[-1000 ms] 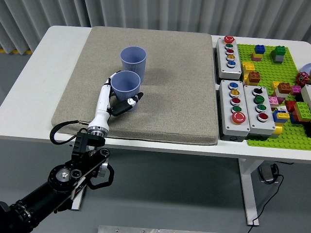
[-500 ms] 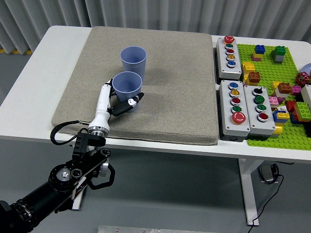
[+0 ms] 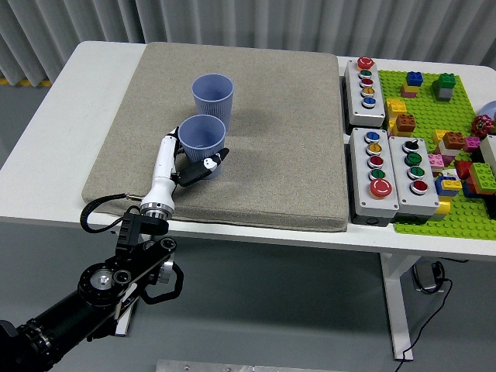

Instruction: Pick cup pour cup place

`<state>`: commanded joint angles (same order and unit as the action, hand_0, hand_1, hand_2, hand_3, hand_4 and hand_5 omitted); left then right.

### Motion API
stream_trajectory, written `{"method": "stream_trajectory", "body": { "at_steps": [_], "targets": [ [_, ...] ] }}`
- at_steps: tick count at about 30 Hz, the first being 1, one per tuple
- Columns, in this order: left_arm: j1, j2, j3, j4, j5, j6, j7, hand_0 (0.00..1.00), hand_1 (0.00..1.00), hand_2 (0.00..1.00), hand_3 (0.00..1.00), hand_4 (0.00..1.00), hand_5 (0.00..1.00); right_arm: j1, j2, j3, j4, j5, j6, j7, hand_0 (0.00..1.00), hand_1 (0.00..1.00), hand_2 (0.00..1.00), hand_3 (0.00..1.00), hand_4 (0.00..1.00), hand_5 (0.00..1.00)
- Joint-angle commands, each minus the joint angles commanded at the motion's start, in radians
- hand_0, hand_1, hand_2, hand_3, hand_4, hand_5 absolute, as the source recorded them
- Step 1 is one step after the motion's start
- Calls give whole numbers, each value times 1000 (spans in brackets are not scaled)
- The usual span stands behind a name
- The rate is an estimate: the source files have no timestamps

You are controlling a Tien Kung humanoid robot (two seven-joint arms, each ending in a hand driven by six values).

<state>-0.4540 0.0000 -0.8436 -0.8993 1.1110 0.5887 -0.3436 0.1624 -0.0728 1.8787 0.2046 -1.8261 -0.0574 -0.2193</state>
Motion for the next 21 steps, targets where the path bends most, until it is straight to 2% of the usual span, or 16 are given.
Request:
{"method": "stream_trajectory", "body": {
  "at_steps": [1,9,15,21],
  "targets": [
    [2,0,1,-2,-1,2,-2,487,499,560,571,867,181,-1,0,1,0,-1,0,0,700,706,671,635,54,314],
    [10,0,2,-20,1,5,-5,475,496,551,566,873,188,-2,0,1,0,-4,1,-1,700,706,670,634,54,313],
    [-1,0,-15,-29,35,8,5,472,499,551,568,866,178,-4,0,2,0,-5,1,0,700,706,670,635,54,313],
    [-20,39,-38,-30,71,7,34,471,503,550,565,863,168,-9,-2,3,0,-1,0,1,700,706,670,635,54,313]
  ]
}}
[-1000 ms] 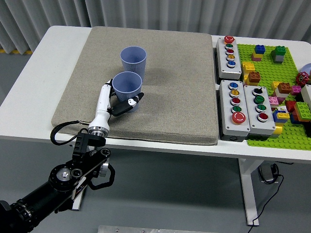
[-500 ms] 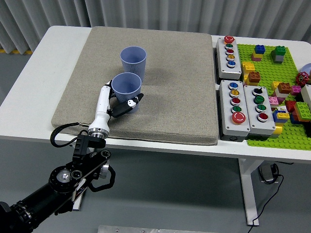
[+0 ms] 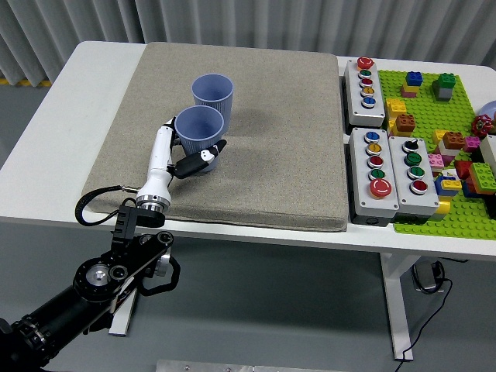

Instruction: Pick cup pour cup place

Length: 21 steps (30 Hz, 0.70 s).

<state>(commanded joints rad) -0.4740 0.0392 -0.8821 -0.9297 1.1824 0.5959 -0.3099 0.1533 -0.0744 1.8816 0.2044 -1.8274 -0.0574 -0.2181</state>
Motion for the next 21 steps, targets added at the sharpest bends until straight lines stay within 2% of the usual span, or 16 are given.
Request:
{"method": "stream_trajectory", "body": {
  "at_steps": [9,10,15,16,21],
  "targets": [
    [-32,71,-53,-18,71,-10,35,469,506,551,559,855,147,0,-3,0,-1,7,-3,2,700,707,670,635,54,309],
    [-35,76,-56,-19,76,-11,37,468,509,550,558,922,11,1,-3,-1,-1,8,-3,2,700,706,671,636,54,307],
    [-70,114,-76,-19,157,-19,67,468,509,550,558,922,11,4,-4,-3,-1,14,-4,2,700,706,671,636,54,307],
    [-79,120,-78,-16,173,-25,75,467,512,552,558,839,122,5,-4,-4,-1,16,-5,2,701,706,671,635,55,305],
    [-111,136,-74,-1,211,-28,88,467,512,552,558,839,122,7,-5,-7,-2,20,-5,3,701,706,671,635,55,305]
  ]
}}
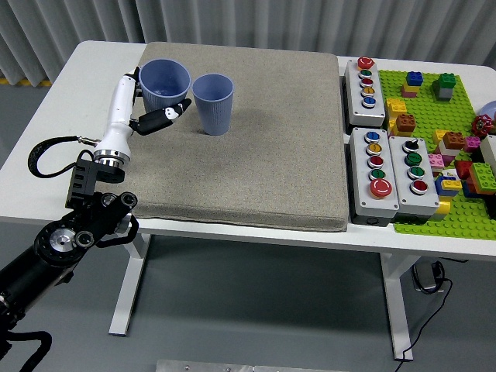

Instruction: Pick cup pour cup place

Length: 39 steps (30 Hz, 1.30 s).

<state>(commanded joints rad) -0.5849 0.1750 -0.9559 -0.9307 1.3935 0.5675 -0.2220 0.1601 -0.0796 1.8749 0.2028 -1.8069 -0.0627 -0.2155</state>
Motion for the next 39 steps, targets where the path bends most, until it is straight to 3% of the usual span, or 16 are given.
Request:
{"method": "stream_trajectory", "body": {
  "at_steps": [15,24,39],
  "targets": [
    [-130,16,82,113,210,-5,67,469,512,554,562,837,119,7,-3,-9,0,10,-1,0,700,706,671,636,57,305],
    [-198,12,115,172,313,-11,93,470,512,553,561,837,119,13,-5,-13,0,16,-2,-1,700,706,671,636,58,305],
    [-265,8,166,260,406,-34,129,468,512,553,561,837,119,15,-7,-11,0,12,-1,-1,700,706,670,635,60,312]
  ]
}}
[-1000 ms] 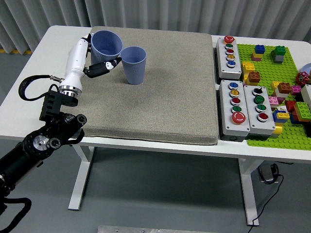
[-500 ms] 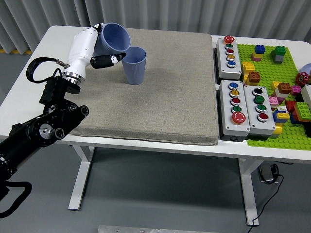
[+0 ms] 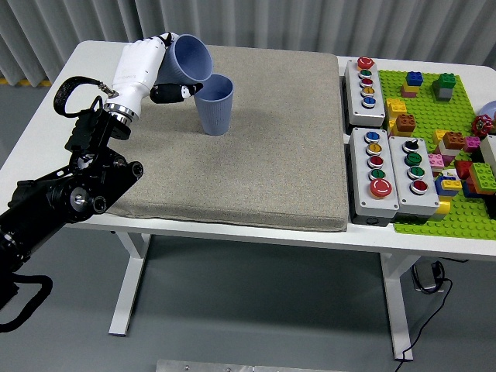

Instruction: Pick cup pour cup place

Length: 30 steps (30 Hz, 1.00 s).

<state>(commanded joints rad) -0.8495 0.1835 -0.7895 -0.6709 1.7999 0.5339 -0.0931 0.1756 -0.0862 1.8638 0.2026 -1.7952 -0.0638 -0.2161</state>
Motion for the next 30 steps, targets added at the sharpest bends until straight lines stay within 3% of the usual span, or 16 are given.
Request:
{"method": "stream_trajectory", "body": {
  "at_steps": [16,30],
  "targets": [
    [-58,0,61,83,51,-18,29,470,511,552,561,837,122,3,-1,-3,-1,1,0,0,700,706,670,635,63,315],
    [-89,13,103,96,180,-33,76,470,511,551,558,838,127,-3,-1,0,-1,-6,2,0,699,706,669,636,63,313]
  ]
}}
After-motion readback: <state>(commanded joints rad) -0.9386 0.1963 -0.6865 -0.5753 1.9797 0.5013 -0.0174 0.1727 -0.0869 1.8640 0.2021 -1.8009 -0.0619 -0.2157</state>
